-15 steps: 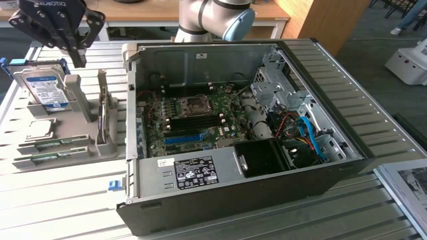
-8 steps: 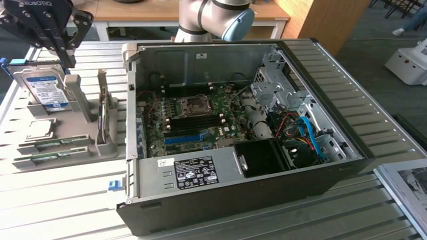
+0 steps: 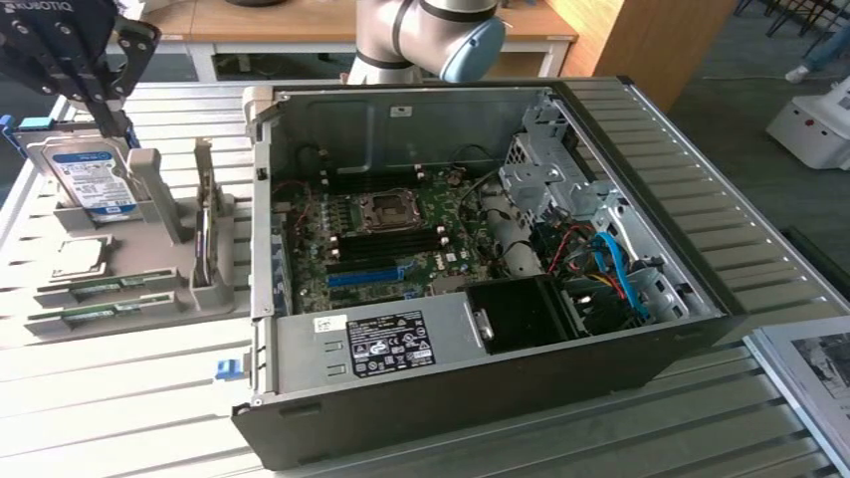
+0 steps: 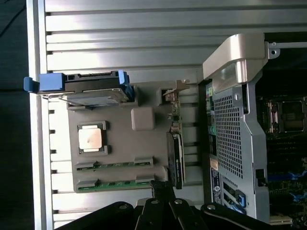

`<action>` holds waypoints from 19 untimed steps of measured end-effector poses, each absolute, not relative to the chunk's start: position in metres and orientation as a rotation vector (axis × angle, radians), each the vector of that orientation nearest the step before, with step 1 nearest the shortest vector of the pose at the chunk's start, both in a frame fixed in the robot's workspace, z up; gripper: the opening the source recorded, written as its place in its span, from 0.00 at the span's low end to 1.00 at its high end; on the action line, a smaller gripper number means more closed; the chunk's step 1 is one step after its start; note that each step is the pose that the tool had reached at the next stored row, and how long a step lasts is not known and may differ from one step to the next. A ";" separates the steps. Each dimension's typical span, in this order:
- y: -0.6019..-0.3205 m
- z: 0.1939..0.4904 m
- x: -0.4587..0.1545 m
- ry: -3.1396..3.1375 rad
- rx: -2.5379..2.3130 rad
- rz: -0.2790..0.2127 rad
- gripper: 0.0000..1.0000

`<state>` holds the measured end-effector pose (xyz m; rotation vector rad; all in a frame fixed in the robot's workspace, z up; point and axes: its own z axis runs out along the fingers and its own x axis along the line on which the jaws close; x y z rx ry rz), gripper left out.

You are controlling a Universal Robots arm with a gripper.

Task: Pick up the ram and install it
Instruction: 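Reach for the ram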

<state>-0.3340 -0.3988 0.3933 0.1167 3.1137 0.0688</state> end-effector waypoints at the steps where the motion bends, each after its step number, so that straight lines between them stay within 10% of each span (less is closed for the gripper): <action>1: -0.399 0.393 -0.336 3.114 0.117 0.069 0.10; 19: -0.399 0.393 -0.373 3.114 0.117 0.069 0.10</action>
